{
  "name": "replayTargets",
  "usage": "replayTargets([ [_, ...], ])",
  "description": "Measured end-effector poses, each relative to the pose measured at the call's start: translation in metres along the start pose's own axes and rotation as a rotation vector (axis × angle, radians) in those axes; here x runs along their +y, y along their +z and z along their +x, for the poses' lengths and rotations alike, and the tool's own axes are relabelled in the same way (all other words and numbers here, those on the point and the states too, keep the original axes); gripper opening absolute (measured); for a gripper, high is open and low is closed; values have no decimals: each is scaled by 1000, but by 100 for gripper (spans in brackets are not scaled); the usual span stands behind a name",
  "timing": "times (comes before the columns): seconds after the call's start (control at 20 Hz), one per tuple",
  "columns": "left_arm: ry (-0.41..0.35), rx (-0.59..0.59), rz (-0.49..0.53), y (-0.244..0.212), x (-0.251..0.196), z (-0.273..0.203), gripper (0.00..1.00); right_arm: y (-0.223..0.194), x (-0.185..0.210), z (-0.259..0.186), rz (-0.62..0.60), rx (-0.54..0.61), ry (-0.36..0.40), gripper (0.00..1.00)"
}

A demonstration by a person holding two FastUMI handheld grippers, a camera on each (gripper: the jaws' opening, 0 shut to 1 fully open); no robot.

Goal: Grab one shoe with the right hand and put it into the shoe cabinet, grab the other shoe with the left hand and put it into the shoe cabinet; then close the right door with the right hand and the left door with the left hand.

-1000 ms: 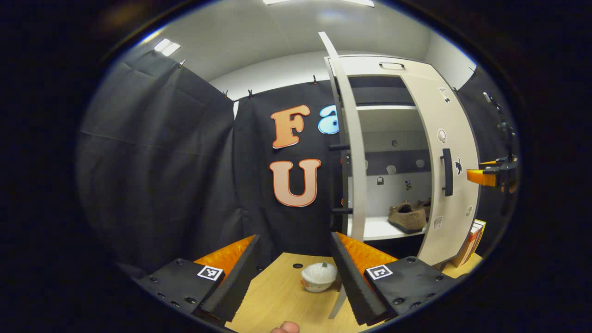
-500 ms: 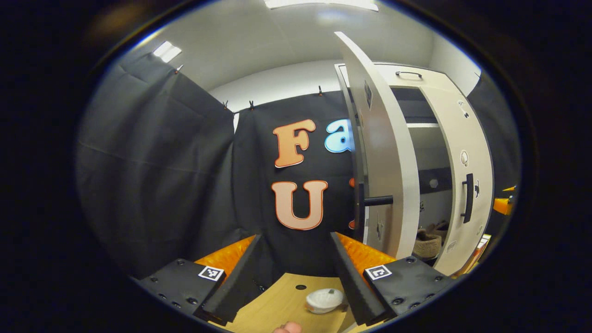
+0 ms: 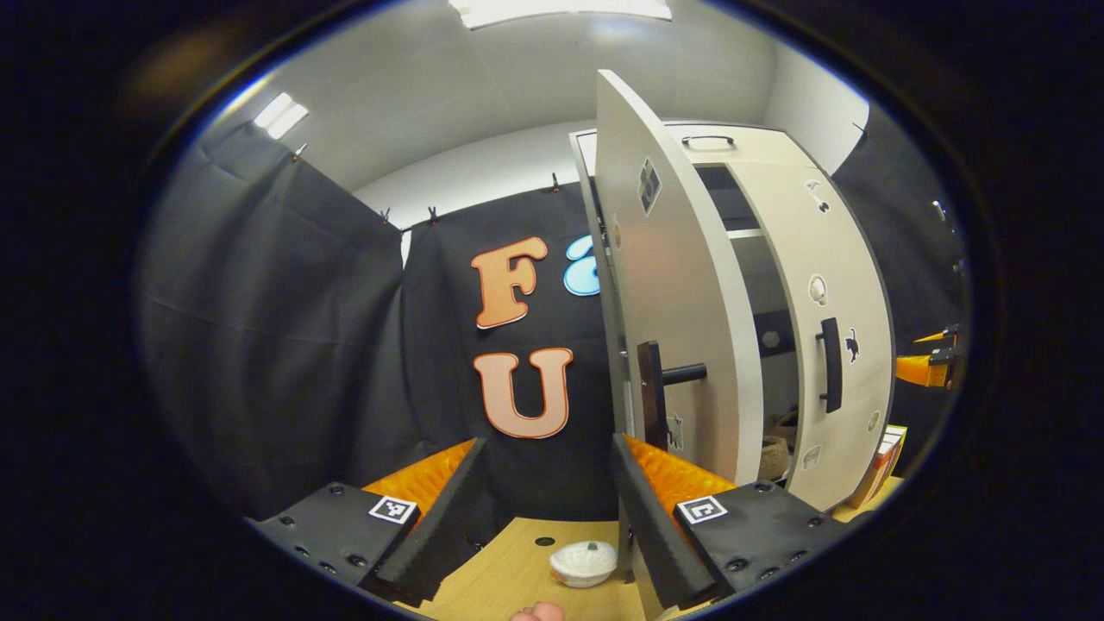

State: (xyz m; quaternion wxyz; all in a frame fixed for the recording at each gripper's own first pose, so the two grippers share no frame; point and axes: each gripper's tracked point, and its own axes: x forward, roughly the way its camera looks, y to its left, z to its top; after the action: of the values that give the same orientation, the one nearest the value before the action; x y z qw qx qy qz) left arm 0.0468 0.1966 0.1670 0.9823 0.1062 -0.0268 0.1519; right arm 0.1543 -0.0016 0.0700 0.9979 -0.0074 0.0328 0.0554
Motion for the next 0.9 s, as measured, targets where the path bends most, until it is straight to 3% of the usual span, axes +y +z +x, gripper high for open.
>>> replayTargets([
  [0.05, -17, 2, -1, 1, -10, -2, 98, -2, -2, -1, -8, 5, -1, 94],
  [0.1, -36, 5, -15, 2, -21, -2, 89, -3, -6, -2, -15, 10, -3, 94],
  [0.15, -56, 11, -31, 3, -31, -1, 89, -4, -8, -4, -17, 12, -5, 94],
  [0.2, -79, 19, -51, 3, -43, 1, 97, -3, -10, -6, -15, 13, -8, 94],
  [0.35, -153, 24, -78, 7, -81, 9, 90, 0, -19, -12, -12, 9, -29, 94],
  [0.45, -197, 6, -87, 14, -103, 15, 98, 1, -25, -18, -18, 12, -48, 94],
  [0.55, -227, -5, -91, 19, -120, 20, 92, 1, -29, -22, -25, 17, -62, 94],
  [0.9, -331, -8, -126, 12, -175, 36, 95, -1, -36, -37, -28, 23, -100, 94],
])
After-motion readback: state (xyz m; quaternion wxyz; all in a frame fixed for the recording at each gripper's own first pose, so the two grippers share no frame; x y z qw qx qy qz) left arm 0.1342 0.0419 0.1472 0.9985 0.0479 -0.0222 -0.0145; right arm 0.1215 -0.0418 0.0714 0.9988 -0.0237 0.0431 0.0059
